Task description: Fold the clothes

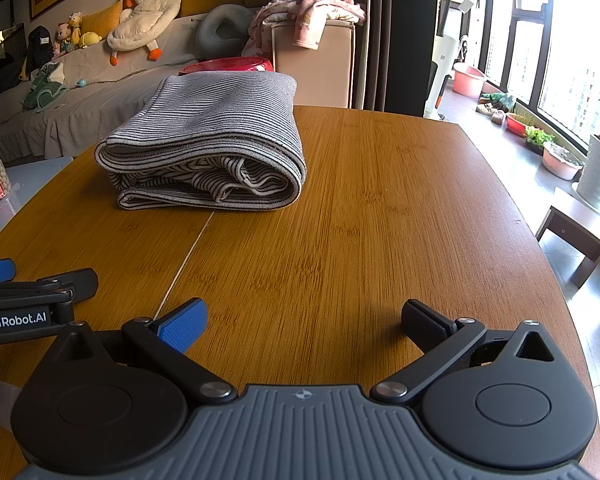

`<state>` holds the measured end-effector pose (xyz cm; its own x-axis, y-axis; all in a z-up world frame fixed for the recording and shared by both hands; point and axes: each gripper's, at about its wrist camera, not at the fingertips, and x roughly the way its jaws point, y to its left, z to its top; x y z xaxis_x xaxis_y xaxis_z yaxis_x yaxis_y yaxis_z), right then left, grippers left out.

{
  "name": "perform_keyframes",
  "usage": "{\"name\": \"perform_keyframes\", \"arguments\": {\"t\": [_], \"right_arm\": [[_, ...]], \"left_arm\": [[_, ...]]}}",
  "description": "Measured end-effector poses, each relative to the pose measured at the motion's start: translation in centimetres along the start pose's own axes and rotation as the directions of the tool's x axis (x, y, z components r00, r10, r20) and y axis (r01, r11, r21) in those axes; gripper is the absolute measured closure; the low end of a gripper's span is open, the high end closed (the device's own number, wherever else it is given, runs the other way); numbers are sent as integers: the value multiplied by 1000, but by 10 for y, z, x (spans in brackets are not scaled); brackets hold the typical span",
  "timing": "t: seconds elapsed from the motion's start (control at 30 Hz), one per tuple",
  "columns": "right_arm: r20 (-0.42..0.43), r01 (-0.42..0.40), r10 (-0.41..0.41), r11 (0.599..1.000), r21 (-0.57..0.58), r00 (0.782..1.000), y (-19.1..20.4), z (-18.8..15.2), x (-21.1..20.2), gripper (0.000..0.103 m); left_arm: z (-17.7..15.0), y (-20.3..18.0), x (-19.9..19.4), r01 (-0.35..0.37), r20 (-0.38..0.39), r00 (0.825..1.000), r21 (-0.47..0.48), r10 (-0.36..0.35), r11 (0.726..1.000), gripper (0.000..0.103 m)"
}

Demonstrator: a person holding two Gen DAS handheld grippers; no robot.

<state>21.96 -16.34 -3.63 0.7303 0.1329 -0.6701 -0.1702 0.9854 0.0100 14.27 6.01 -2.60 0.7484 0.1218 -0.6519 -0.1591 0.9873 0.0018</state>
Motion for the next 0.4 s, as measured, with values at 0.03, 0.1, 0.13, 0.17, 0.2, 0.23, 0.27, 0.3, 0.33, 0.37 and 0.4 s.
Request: {"name": "perform_keyframes", "arguments": {"t": [0.03, 0.1, 0.13, 0.17, 0.2, 0.23, 0.27, 0.3, 0.33, 0.37, 0.4], "right_arm": [[0, 0, 0, 1000, 0, 1000, 0, 0, 0, 0], [0, 0, 0, 1000, 0, 1000, 0, 0, 0, 0], [0, 0, 0, 1000, 0, 1000, 0, 0, 0, 0], [0, 0, 0, 1000, 0, 1000, 0, 0, 0, 0], [0, 0, 0, 1000, 0, 1000, 0, 0, 0, 0], [0, 0, 0, 1000, 0, 1000, 0, 0, 0, 0], [0, 0, 0, 1000, 0, 1000, 0, 0, 0, 0], [0, 0, 0, 1000, 0, 1000, 0, 0, 0, 0], [0, 0, 0, 1000, 0, 1000, 0, 0, 0, 0], [0, 1, -1, 1000, 1, 1000, 0, 0, 0, 0], [2, 4, -4, 1000, 3, 1000, 0, 0, 0, 0]], "left_arm": [[0, 0, 0, 0, 0, 1000, 0, 0, 1000, 0], [0, 0, 0, 2, 0, 1000, 2, -2, 1000, 0], [0, 0, -1, 3, 0, 1000, 3, -3, 1000, 0], [-1, 0, -1, 4, 0, 1000, 4, -4, 1000, 0], [-1, 0, -1, 7, 1, 1000, 5, -7, 1000, 0], [-1, 0, -1, 10, 1, 1000, 8, -10, 1000, 0], [-1, 0, -1, 12, 1, 1000, 9, -12, 1000, 0], [-1, 0, -1, 14, 2, 1000, 11, -14, 1000, 0], [-1, 0, -1, 16, 2, 1000, 11, -16, 1000, 0], [-1, 0, -1, 16, 2, 1000, 10, -16, 1000, 0], [-1, 0, -1, 17, 2, 1000, 10, -17, 1000, 0]]}}
